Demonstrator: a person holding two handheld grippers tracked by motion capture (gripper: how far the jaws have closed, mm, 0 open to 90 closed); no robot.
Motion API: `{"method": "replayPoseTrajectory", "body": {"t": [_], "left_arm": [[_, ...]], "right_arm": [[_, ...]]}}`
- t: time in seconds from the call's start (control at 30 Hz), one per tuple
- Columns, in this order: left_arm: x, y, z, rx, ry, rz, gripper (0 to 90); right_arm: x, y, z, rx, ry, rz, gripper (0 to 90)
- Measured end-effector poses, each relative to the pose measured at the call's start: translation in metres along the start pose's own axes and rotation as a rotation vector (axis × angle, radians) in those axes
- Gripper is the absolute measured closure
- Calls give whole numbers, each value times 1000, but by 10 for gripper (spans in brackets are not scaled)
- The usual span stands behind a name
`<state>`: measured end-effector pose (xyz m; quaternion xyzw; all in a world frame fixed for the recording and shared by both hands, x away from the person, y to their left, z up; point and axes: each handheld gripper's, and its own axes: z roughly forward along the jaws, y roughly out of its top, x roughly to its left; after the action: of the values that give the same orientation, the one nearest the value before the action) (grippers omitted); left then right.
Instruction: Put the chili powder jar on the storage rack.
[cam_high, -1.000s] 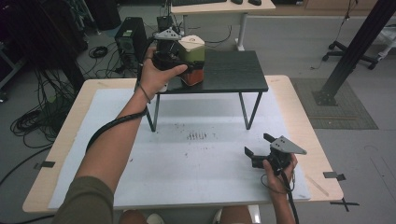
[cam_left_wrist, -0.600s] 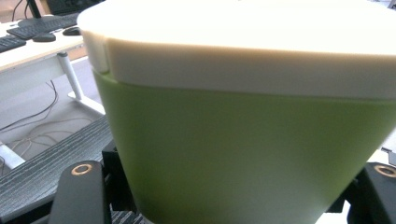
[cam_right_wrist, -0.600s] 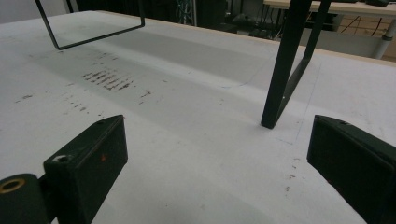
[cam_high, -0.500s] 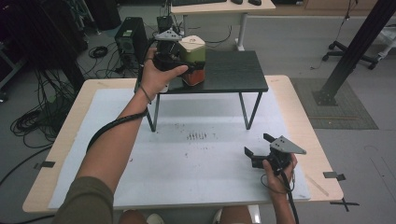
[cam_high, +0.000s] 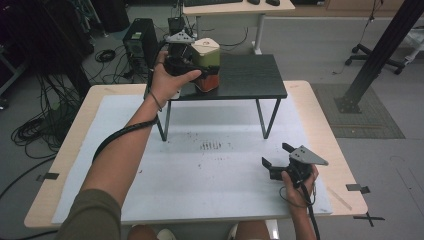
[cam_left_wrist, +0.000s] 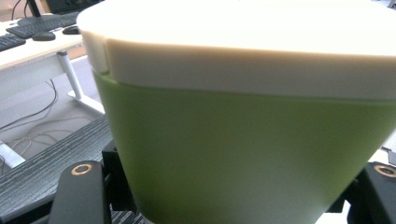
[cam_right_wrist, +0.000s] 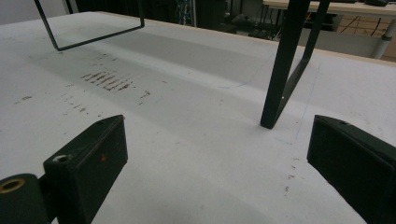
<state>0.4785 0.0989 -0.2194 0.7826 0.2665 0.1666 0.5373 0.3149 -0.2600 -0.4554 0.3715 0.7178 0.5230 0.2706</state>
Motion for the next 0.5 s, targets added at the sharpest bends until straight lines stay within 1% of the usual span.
{"method": "replayPoseTrajectory", "body": {"t": [0.5], "left_arm": [[0,0,0,1,0,-1,287]], "right_arm": [[0,0,0,-1,-1,2,49]]}}
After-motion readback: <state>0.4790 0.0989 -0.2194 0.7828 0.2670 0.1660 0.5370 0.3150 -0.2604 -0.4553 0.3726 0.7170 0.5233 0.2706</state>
